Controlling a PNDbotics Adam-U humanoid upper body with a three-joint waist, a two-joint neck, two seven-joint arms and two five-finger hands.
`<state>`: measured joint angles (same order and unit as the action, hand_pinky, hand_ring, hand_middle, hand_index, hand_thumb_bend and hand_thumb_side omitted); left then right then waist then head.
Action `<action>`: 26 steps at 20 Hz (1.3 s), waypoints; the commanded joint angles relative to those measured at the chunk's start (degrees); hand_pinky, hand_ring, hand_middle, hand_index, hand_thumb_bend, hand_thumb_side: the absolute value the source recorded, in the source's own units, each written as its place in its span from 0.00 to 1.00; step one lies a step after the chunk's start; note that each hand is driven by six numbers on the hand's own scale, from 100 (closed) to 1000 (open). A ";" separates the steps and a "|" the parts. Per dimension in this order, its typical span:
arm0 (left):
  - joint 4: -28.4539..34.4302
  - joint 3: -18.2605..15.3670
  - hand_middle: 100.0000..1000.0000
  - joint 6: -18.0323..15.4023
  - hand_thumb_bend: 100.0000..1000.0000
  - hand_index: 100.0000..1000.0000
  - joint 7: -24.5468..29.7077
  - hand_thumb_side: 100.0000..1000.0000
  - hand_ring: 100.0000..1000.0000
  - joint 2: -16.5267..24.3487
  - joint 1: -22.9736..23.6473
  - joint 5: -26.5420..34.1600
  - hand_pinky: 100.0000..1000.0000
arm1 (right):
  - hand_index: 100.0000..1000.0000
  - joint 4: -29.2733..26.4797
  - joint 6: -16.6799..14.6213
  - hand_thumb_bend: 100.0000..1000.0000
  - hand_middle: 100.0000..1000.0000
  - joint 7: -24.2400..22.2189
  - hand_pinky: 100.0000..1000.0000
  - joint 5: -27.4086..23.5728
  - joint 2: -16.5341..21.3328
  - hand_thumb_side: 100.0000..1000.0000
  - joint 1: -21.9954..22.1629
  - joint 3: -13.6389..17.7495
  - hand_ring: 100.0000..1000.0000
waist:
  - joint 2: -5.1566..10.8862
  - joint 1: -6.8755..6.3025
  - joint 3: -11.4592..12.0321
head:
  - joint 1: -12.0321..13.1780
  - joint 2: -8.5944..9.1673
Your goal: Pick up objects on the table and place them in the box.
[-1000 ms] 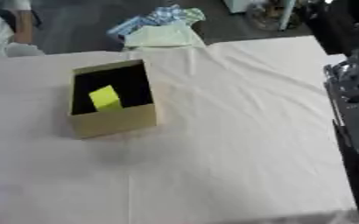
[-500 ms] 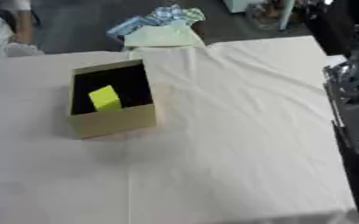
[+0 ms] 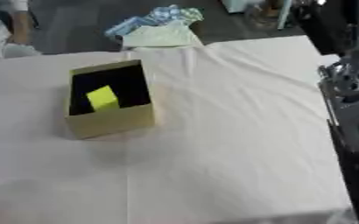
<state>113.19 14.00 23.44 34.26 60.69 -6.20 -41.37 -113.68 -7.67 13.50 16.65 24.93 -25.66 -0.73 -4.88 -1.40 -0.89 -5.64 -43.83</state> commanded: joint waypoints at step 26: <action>-23.12 4.88 0.36 -7.58 0.13 0.59 6.30 0.00 0.37 -24.16 -50.41 -3.36 0.17 | 0.83 -0.91 -0.63 0.00 0.53 -1.67 0.79 -1.11 -0.06 0.71 -4.12 -1.10 0.71 | -1.59 -0.61 -4.13 | 2.41 -0.29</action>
<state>91.92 19.27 16.71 41.30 37.02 -55.12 -43.61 -113.68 -8.15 12.00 15.91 24.39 -28.77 -1.91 -7.27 -2.19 -5.09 -3.47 -43.83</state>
